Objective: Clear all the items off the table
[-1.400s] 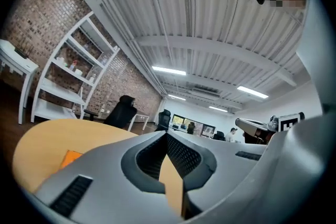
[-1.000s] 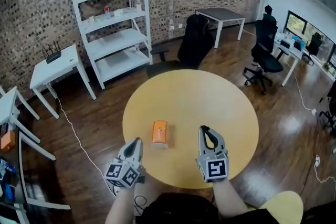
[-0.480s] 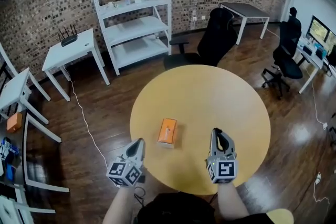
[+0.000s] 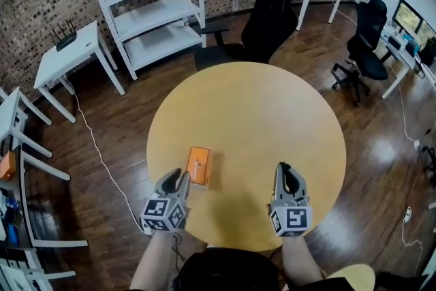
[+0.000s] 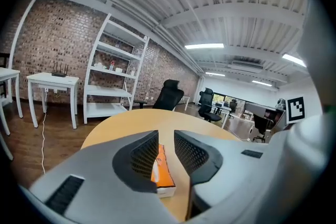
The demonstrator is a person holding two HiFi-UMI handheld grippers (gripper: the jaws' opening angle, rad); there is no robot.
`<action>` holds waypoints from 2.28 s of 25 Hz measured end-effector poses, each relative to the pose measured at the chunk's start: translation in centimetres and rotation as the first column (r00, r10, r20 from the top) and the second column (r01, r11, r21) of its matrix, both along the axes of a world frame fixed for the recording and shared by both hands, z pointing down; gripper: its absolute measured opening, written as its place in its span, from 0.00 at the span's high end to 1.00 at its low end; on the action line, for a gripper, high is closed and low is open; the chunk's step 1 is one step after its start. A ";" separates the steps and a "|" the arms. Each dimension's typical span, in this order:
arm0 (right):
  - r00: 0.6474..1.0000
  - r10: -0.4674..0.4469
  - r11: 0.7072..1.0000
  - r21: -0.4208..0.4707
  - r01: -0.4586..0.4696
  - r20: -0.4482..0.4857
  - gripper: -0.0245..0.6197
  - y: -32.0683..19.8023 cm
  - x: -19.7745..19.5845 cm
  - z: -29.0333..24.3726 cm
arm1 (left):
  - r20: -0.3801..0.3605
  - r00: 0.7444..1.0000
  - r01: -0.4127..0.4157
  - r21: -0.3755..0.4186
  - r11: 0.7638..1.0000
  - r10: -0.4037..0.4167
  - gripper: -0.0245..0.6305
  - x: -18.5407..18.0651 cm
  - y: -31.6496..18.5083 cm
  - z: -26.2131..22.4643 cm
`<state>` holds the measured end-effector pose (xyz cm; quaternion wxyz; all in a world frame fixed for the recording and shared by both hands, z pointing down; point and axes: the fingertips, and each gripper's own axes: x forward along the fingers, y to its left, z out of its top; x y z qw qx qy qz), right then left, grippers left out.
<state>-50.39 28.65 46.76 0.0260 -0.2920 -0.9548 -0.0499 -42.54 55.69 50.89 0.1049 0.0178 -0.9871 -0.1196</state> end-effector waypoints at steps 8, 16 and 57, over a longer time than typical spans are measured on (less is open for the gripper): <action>0.995 -0.011 1.000 -0.005 0.010 -0.097 0.95 0.3 -2.1 4.1 | -0.161 0.985 0.057 0.002 0.998 -0.056 0.58 -3.4 0.9 5.4; 0.979 -0.041 0.999 -0.030 0.036 -0.200 0.95 0.5 -3.6 7.6 | -0.372 0.924 0.082 -0.025 0.996 -0.085 0.27 -6.4 0.6 12.7; 0.984 0.065 0.983 -0.159 -0.091 -0.163 0.95 -1.2 1.9 -2.1 | -0.047 0.990 -0.128 0.126 0.984 0.135 0.32 -5.9 0.1 -0.8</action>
